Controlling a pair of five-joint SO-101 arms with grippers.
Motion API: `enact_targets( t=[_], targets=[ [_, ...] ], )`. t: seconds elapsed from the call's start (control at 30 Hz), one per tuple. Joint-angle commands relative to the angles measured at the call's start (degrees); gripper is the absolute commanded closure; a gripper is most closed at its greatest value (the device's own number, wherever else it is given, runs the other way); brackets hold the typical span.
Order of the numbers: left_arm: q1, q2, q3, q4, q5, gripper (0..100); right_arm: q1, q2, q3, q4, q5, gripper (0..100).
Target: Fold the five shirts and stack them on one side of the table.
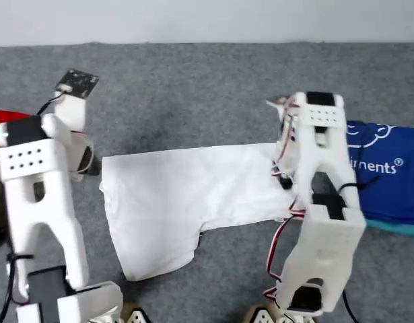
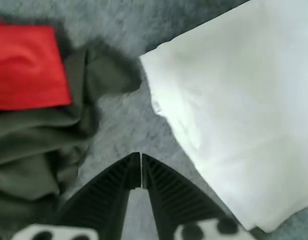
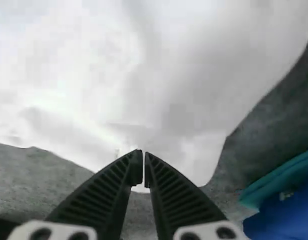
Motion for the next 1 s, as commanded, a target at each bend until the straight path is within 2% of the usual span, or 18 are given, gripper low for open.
enact_targets(
  t=[0.0, 0.23, 0.37, 0.5, 0.7, 0.83, 0.97],
  targets=[
    [-2.55, -3.25, -1.98, 2.11, -0.62, 99, 2.51, 0.75, 2.90, -1.36, 2.64, 98.6],
    [-6.33, -6.07, -1.98, 3.16, -0.53, 99, 5.23, -2.33, 0.62, 1.89, 3.60, 98.6],
    [-9.41, -8.18, -1.98, 3.16, -0.44, 99, 3.82, -6.11, -1.05, 6.37, 3.60, 98.6],
    [-12.22, -9.85, -1.98, 3.16, -0.35, 99, 1.27, -11.38, -0.44, 6.37, 3.60, 98.6],
    [-16.88, -11.96, -1.98, 4.04, -0.35, 99, -9.63, -18.33, 1.49, 6.37, 3.60, 98.1],
    [-21.80, -12.48, -1.71, 4.84, -0.44, 99, -19.03, -21.76, 7.38, 6.37, 3.69, 92.4],
    [-26.46, -11.96, -1.71, 4.57, -0.53, 99, -29.58, -26.42, 14.86, 5.93, 7.38, 85.5]
  ],
)
